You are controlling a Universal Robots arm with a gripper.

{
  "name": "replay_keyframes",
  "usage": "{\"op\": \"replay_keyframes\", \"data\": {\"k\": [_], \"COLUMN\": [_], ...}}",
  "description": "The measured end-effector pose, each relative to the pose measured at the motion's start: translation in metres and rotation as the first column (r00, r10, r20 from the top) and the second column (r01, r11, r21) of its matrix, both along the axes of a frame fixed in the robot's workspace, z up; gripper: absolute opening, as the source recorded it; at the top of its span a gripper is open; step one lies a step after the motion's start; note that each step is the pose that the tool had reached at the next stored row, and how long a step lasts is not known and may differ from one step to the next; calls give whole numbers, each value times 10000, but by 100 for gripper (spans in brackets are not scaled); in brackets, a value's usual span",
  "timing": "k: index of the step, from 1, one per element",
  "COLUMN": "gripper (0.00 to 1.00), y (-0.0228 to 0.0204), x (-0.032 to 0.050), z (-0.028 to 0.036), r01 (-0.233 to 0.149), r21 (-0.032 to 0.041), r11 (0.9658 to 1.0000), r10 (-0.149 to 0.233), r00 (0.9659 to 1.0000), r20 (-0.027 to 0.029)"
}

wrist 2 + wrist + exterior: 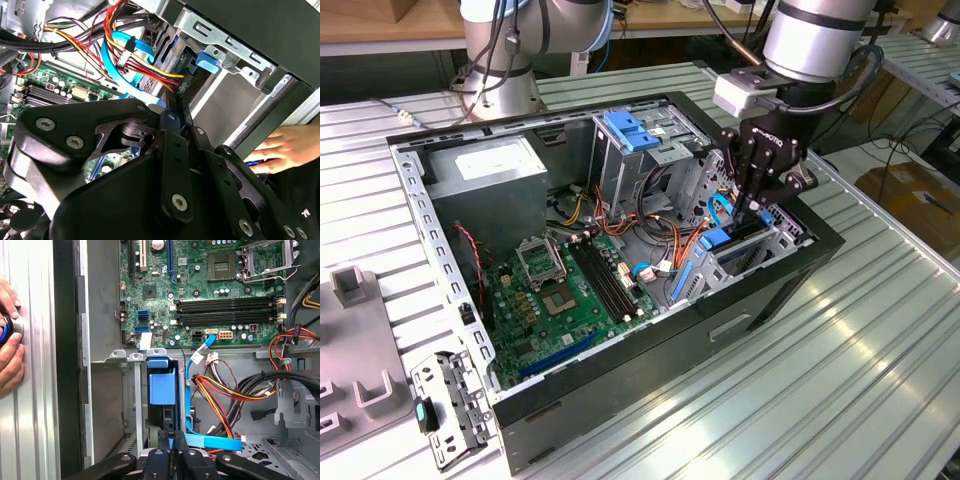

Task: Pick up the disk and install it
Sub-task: 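Insert the second disk wire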

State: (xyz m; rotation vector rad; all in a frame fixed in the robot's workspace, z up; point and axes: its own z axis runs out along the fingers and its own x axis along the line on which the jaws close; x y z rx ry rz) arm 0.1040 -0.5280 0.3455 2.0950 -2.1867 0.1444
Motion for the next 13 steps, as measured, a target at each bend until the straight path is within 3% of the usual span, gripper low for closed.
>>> {"op": "replay_keyframes", "data": {"k": [2, 3, 5, 13], "gripper": [16, 16, 16, 16], "y": [-17, -32, -56, -96], "x": [1, 1, 2, 3], "z": [1, 0, 1, 0], "r01": [3, 7, 14, 17], "r21": [143, 259, 387, 417], "r11": [9999, 9997, 9992, 9991], "r10": [-3, -7, -14, -17], "r00": [10000, 10000, 10000, 10000], "r20": [0, 0, 0, 0]}}
